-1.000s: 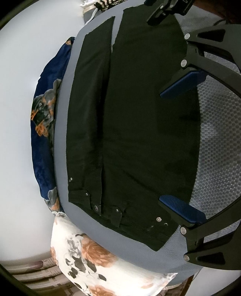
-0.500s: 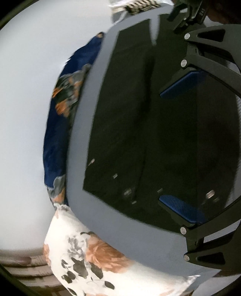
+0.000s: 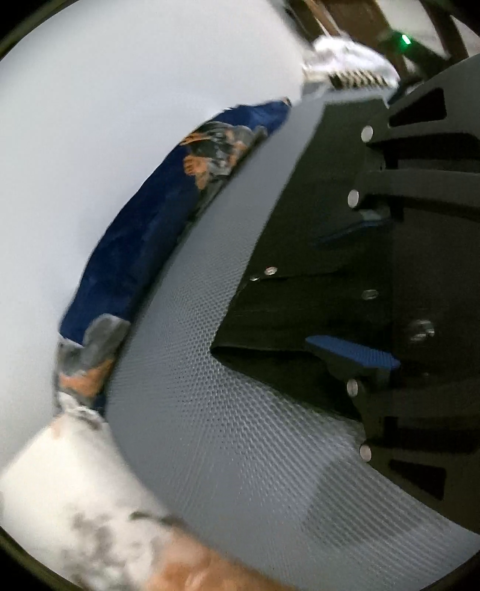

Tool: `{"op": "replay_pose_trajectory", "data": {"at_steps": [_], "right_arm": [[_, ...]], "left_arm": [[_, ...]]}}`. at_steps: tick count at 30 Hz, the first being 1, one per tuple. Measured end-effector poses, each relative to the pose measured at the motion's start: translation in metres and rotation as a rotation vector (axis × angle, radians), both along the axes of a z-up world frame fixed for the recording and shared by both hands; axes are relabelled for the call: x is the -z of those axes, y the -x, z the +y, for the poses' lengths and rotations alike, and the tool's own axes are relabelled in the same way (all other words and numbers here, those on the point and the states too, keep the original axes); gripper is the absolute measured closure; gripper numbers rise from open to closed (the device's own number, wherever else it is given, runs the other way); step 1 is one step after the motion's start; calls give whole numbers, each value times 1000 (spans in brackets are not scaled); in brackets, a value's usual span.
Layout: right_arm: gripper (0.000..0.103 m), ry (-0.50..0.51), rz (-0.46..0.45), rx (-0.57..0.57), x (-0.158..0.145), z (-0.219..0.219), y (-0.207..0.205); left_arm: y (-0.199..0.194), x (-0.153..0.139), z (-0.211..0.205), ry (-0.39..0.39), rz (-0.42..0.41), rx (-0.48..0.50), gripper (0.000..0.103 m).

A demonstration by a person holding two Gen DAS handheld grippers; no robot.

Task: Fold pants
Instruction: 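Lower both grippers onto the trouser waistband and close them on the fabric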

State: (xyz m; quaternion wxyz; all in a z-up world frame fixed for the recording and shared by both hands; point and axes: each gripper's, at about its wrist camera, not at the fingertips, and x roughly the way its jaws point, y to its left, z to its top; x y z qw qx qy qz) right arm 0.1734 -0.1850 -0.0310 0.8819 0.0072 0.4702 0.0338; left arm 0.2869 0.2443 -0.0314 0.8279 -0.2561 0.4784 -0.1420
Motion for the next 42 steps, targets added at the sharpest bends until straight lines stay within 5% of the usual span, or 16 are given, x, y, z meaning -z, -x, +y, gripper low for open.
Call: {"op": "replay_pose_trajectory", "data": {"at_steps": [2, 9, 12, 30, 42], "right_arm": [[0, -3, 15, -6, 5, 4, -12], [0, -12, 34, -18, 17, 22, -47], [0, -17, 43, -33, 21, 30, -56], [0, -36, 34, -50, 30, 37, -98], [0, -44, 26, -96, 33, 44, -119]], "left_arm": [[-15, 11, 4, 68, 27, 27, 58], [-47, 33, 14, 74, 70, 52, 58], [-53, 42, 18, 138, 99, 52, 58], [-82, 48, 13, 311, 106, 146, 58], [-112, 61, -24, 276, 135, 161, 58]]}}
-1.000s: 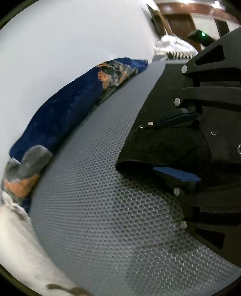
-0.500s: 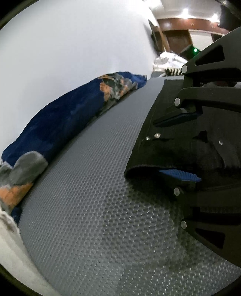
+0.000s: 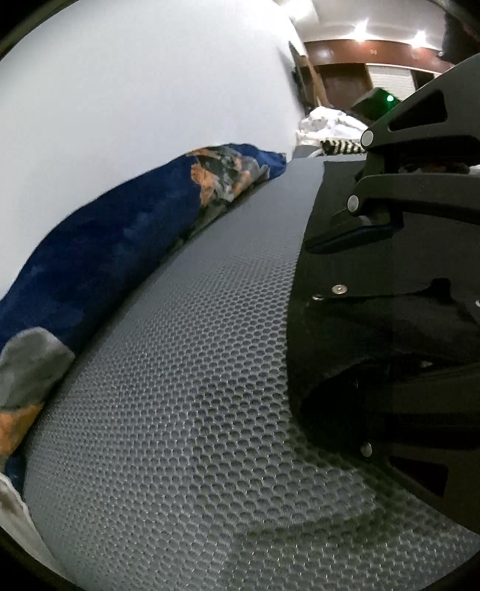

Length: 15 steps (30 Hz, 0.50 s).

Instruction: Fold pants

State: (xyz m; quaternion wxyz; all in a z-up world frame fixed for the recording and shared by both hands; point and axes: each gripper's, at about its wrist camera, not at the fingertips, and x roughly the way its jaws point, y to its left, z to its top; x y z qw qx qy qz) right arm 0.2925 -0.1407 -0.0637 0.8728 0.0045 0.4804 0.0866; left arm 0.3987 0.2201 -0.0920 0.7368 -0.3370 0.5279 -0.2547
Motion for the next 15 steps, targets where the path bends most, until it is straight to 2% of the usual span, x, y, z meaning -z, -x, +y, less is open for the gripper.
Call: {"op": "replay_pose_trajectory", "data": {"at_steps": [3, 4, 8, 12, 15], "right_arm": [[0, -9, 1, -34, -3, 1, -6], [0, -18, 3, -55, -4, 1, -9], [0, -28, 3, -169, -12, -2, -27], [0, -16, -2, -322, -19, -1, -49], [0, -8, 43, -486, -17, 6, -68]], "left_arm": [[3, -2, 1, 13, 15, -56, 58], [5, -5, 1, 10, 3, -70, 63], [15, -26, -2, -74, -81, -76, 92], [35, -49, 1, -49, -147, -81, 93], [51, -69, -1, -35, -202, -53, 93]]}}
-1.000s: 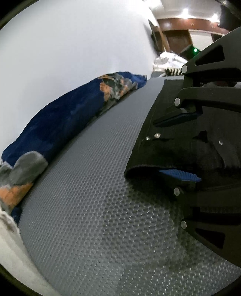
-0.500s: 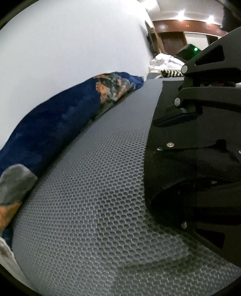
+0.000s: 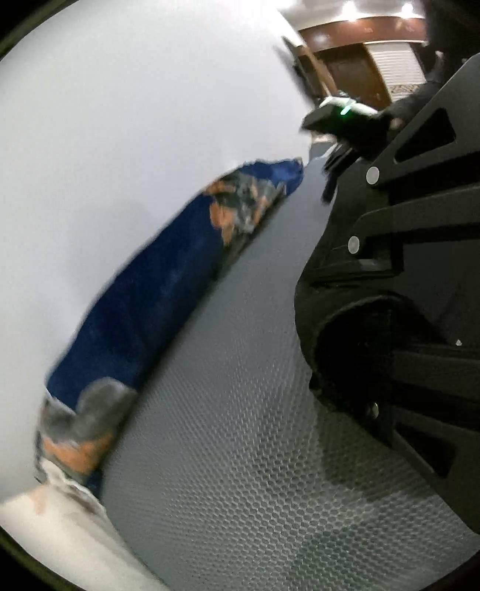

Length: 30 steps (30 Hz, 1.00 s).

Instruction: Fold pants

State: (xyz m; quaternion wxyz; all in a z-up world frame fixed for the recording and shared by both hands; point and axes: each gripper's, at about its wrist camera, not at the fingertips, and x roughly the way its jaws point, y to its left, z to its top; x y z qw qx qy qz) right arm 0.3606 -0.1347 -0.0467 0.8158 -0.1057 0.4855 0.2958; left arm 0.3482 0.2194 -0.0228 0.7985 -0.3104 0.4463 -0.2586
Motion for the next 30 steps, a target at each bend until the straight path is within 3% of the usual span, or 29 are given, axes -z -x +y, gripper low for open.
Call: {"op": "replay_pose_trajectory", "data": {"at_steps": [3, 8, 12, 23, 28, 30], "right_arm": [[0, -2, 36, -145, -1, 9, -16], [0, -17, 175, -338, 11, 19, -39], [16, 11, 277, -419, 28, 18, -52], [61, 39, 352, -387, 28, -50, -48], [89, 90, 298, -341, 27, -59, -38], [92, 124, 246, -309, 24, -55, -29]], "left_arm": [[17, -18, -3, 8, -54, 60, 93], [43, -38, -5, 15, -126, 112, 93], [56, -47, 0, 27, -146, 107, 93], [56, -47, 6, 25, -121, 66, 93], [53, -48, 2, 13, -113, 67, 93], [52, -47, 2, 5, -103, 66, 93]]}}
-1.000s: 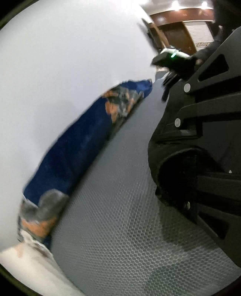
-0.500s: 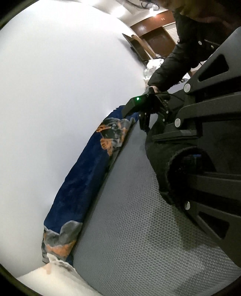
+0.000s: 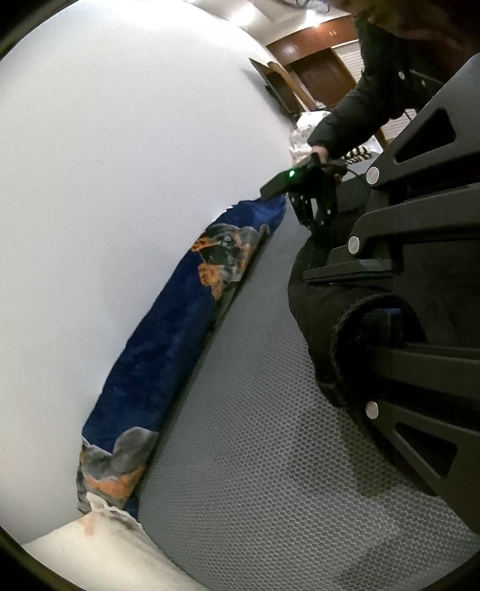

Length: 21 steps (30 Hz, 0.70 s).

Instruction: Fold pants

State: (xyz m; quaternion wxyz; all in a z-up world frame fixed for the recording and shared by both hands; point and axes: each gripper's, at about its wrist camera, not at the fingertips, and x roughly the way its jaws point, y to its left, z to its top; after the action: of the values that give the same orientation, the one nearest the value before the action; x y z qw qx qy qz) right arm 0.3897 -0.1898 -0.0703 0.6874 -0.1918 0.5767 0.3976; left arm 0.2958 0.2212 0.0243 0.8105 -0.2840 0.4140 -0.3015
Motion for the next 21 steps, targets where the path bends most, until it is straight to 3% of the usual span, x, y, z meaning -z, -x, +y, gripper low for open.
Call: {"op": "replay_pose_trajectory", "data": {"at_steps": [7, 11, 15, 21], "right_arm": [[94, 58, -291, 182, -38, 1, 50], [94, 64, -396, 229, -69, -1, 95], [94, 81, -443, 255, -88, -10, 145], [94, 58, -417, 300, -88, -11, 228]], "left_arm": [[4, -5, 6, -14, -3, -3, 93], [21, -13, 15, -2, -8, 17, 92], [52, -23, 19, -38, -33, 70, 89], [110, -22, 35, -88, -17, 127, 84]]}}
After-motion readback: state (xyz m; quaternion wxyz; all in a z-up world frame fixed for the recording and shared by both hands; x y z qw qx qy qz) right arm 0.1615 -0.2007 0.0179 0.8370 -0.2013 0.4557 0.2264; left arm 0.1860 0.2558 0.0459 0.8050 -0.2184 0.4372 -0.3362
